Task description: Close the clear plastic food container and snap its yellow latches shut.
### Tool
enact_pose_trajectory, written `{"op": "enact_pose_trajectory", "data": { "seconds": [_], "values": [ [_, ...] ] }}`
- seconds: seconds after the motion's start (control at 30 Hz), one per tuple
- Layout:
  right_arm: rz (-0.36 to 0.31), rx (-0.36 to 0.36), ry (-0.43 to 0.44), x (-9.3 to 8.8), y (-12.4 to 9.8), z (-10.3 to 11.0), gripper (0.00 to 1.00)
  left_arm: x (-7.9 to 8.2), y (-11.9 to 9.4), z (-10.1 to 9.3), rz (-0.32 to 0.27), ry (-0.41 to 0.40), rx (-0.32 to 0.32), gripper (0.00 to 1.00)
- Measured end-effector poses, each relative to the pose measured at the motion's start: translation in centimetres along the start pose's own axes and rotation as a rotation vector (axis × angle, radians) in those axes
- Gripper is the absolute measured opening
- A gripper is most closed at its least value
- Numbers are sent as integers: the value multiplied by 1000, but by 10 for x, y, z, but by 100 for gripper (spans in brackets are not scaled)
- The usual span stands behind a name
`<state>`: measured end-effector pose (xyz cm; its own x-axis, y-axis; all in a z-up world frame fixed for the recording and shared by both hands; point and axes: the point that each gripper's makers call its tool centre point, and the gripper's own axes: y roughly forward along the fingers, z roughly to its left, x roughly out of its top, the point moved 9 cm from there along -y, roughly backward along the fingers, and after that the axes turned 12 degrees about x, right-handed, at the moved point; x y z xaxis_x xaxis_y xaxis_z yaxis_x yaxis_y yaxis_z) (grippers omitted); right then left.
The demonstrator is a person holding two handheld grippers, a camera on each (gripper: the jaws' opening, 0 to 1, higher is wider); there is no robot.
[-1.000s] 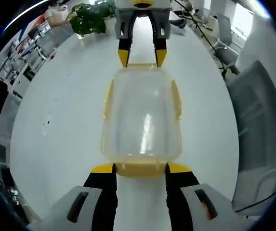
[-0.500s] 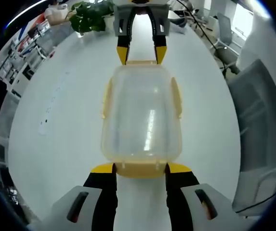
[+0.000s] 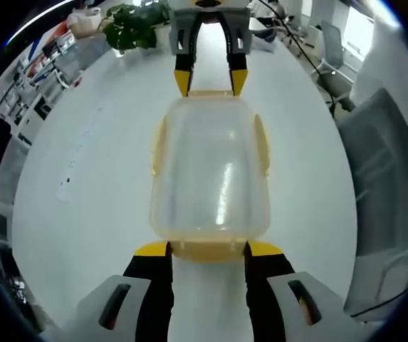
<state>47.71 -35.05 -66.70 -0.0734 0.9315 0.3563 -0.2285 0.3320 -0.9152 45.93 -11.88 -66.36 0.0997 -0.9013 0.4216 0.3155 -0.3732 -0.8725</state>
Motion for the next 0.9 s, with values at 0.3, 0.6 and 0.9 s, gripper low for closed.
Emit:
{"op": "enact_pose_trajectory", "data": {
  "seconds": [0.3, 0.6, 0.9],
  "values": [
    [0, 0, 4, -2, 1, 1, 37, -4, 3, -1, -16, 7, 6, 37],
    [32, 11, 17, -15, 4, 7, 47, -14, 3, -5, -15, 38, 10, 50],
    [-26, -7, 77, -18, -11, 15, 47, -18, -7, -2, -25, -72, 29, 49]
  ]
}}
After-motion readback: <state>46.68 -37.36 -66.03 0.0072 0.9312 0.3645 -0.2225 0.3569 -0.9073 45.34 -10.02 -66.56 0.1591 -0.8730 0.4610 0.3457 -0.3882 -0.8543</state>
